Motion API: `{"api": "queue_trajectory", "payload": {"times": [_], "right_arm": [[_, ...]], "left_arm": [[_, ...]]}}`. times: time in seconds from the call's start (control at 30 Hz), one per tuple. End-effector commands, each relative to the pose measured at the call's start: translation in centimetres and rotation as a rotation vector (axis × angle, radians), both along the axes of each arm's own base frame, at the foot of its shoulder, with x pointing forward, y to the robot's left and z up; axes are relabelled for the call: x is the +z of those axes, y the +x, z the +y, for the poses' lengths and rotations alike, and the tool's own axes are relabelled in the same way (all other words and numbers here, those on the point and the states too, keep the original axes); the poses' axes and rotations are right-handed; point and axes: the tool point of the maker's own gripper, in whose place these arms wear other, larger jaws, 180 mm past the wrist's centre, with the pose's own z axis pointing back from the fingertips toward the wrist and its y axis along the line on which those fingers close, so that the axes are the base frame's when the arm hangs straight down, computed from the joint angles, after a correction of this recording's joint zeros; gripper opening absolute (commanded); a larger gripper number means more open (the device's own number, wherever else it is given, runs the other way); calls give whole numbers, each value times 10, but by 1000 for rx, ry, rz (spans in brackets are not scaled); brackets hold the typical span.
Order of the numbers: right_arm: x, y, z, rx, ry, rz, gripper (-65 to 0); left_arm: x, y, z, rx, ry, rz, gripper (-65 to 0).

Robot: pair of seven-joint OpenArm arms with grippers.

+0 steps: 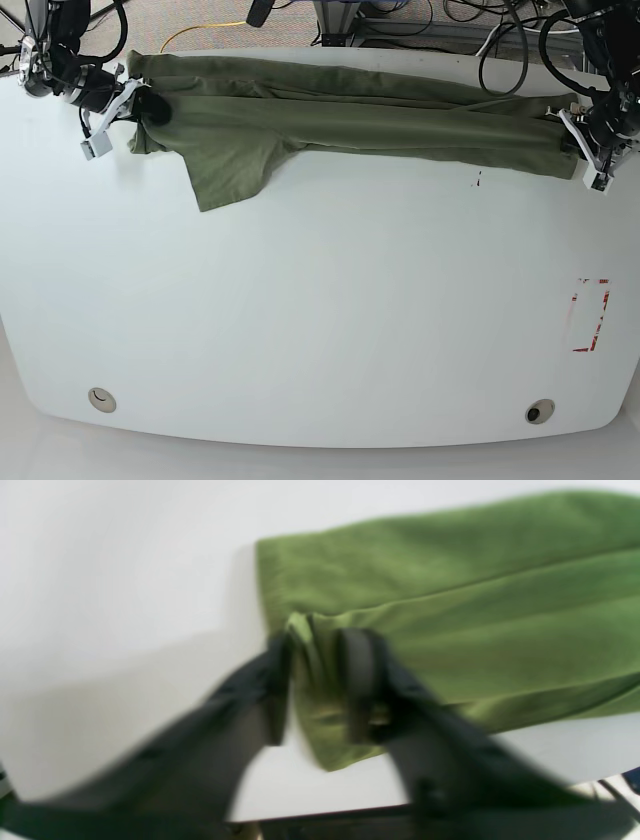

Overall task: Fold the T-shirt properly
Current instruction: 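Fold the hem with both grippers up over toward the collar edge, then tuck the folded shirt end with the right gripper and straighten it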

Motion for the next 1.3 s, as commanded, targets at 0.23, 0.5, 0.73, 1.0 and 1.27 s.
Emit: {"api": "queue_trajectory", "payload": {"times": [0.23,0.5,0.73,1.0,1.27], "right_arm": [[56,12,-12,-65,-55,-203,-48],[83,27,20,-19,-29,-331,-127],[56,32,48,37,2,-256,-436],[2,18,48,60,-95,-91,-579],[-37,19,10,31,-217,32,-568]], "left_arm": [[17,12,8,-14,36,-30,-258],[59,32,-9,-29,103,-115,-258],[34,26,-19,21,81,-61,-262],[-17,-7,-8,87,119,138,-501],[-44,-9,-8,96,49,169,-511]]}}
